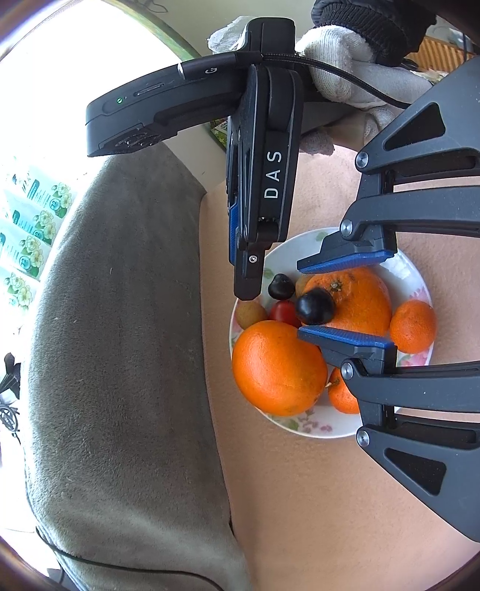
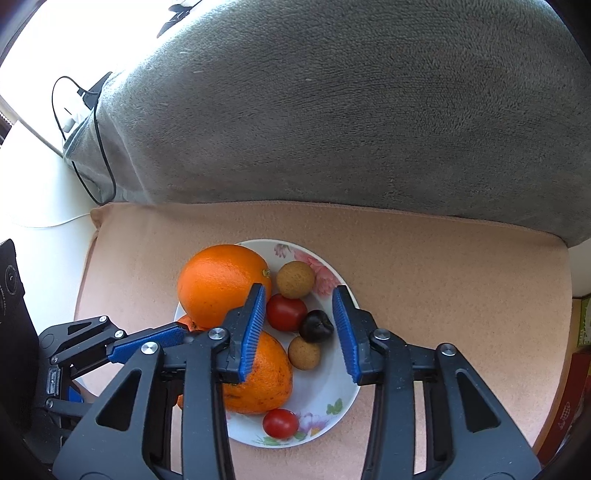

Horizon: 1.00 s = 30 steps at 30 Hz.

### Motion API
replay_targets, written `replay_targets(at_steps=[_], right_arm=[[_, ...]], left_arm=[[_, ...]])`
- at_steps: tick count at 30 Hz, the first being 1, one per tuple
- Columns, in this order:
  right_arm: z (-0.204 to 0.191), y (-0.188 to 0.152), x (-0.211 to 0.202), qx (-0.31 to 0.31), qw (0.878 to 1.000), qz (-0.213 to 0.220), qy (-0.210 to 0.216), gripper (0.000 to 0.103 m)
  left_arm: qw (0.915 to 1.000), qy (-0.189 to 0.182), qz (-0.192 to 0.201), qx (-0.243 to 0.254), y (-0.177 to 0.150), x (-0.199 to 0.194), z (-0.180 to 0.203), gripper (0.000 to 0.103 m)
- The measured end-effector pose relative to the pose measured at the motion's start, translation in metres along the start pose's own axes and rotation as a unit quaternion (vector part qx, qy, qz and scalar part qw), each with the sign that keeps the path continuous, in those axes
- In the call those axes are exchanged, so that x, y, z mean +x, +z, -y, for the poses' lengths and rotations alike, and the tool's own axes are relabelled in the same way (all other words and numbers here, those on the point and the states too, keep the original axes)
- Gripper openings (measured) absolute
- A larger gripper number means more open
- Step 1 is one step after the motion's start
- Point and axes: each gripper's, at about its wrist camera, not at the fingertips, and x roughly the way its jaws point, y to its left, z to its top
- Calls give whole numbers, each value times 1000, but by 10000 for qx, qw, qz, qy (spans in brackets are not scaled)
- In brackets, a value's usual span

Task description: Organize fruits

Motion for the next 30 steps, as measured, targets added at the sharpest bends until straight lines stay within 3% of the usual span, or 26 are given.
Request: replay_targets(at_steps=[12,16,21,23,25,27,30], right_arm=[[-1,-7,-18,124,9998,131,-28,52],[-4,-16,-30,269,9993,237,-37,53],[-17,-33,-53,345,9985,420,-85,60],[-25,-38,-62,353,9981,482,-122,60],[-34,-44,-71,344,9978,542,-175,61],[-43,-49,-81,334,9971,638,-228,71],[-55,-57,-95,331,9960,762,-322,75]], left_arm=[[9999,25,21,-95,0,-10,-4,33],[9999,28,-24,-153,-3,-20,-8,49],[9999,46,1,-144,-7,-42,-10,52],[9999,44,22,-159,-8,-53,-12,62],[9998,61,43,-163,-7,-64,-11,64],[9997,119,54,-182,-8,-75,-11,69],[9996,185,42,-201,-12,-89,-10,70]])
